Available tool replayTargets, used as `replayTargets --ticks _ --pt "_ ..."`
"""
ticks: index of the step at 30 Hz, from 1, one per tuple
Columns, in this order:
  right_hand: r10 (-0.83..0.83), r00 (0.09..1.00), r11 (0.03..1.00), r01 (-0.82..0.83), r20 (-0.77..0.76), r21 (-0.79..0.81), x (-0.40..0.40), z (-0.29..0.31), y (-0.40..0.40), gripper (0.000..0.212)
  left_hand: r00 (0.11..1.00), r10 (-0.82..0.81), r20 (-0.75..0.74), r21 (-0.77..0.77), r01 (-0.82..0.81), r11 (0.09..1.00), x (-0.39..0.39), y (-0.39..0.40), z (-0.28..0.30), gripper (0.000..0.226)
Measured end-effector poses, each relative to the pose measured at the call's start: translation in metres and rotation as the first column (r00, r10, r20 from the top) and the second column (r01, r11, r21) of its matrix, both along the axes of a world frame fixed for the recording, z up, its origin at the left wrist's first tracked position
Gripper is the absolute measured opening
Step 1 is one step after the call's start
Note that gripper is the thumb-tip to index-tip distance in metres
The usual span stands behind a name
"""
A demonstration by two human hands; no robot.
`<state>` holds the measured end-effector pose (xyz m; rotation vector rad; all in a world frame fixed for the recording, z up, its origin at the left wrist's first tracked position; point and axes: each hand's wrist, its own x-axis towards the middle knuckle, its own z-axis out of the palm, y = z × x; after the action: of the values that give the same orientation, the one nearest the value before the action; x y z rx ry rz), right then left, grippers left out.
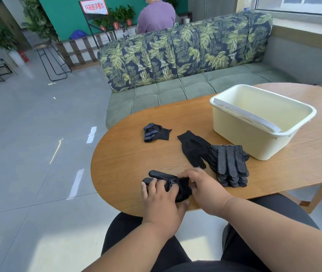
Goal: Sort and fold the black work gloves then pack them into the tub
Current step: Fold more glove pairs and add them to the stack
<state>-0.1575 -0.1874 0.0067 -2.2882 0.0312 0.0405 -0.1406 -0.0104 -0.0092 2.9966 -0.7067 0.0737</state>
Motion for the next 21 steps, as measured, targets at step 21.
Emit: replayTargets --ticks 21 --pt "0.115 0.977 0.993 -0.112 0.18 -0.028 -0.004 0.005 -0.001 0.036 0.978 -0.12 -0.169 -0.308 0.063 0.949 0.005 0.021 0.019 0.032"
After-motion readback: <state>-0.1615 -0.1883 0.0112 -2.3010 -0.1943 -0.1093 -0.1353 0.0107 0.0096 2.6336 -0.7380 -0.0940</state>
